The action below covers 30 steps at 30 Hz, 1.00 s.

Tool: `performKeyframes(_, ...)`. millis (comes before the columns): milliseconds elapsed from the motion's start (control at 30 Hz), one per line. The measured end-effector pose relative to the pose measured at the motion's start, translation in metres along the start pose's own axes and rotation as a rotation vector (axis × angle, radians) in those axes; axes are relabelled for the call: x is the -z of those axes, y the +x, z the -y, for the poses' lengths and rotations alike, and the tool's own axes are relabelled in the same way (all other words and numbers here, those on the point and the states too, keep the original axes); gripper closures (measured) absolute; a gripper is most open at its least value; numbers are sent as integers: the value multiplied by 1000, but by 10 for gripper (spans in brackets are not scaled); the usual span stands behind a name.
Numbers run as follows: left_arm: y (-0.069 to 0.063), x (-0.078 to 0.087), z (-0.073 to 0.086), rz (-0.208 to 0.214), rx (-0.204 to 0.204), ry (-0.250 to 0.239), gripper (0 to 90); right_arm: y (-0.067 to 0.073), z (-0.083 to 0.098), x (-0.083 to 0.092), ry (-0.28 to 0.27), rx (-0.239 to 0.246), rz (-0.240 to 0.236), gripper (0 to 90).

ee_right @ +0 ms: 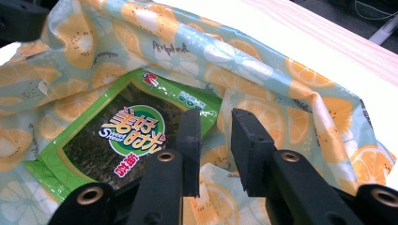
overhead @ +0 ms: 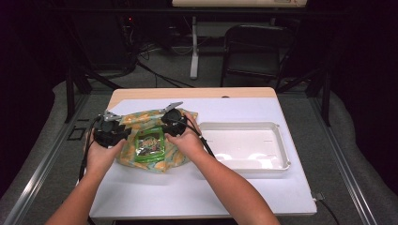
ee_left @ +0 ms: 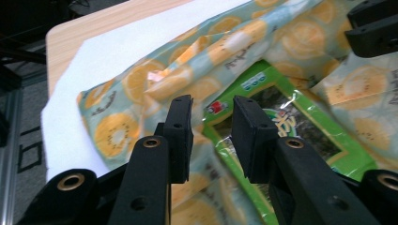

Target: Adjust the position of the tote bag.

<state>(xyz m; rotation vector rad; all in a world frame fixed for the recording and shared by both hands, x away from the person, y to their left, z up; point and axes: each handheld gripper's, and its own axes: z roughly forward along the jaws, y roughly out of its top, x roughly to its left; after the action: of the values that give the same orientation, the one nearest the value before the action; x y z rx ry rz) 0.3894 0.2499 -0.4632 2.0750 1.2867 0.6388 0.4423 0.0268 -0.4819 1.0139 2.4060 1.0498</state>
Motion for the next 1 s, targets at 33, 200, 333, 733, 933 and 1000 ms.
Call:
performKeyframes(33, -2, -2, -1, 7, -4, -3, 692, 0, 0, 0, 0, 0, -1, 734)
performKeyframes(200, -9, -11, -4, 45, 13, -4, 709, 1, 1, -2, 0, 2, -6, 741)
performKeyframes(333, -12, -21, -6, 66, 10, 5, 722, 3, 1, -5, -2, -2, -6, 741)
performKeyframes(733, 0, -66, -3, 4, 6, 102, 819, -1, 2, -7, 11, -2, 5, 753)
performKeyframes(933, 7, -80, 0, -11, -1, 138, 877, 1, 3, -9, 16, -4, -3, 767)
performKeyframes(1000, 9, -84, 1, -19, -3, 148, 883, 2, 3, -10, 23, 2, -7, 771)
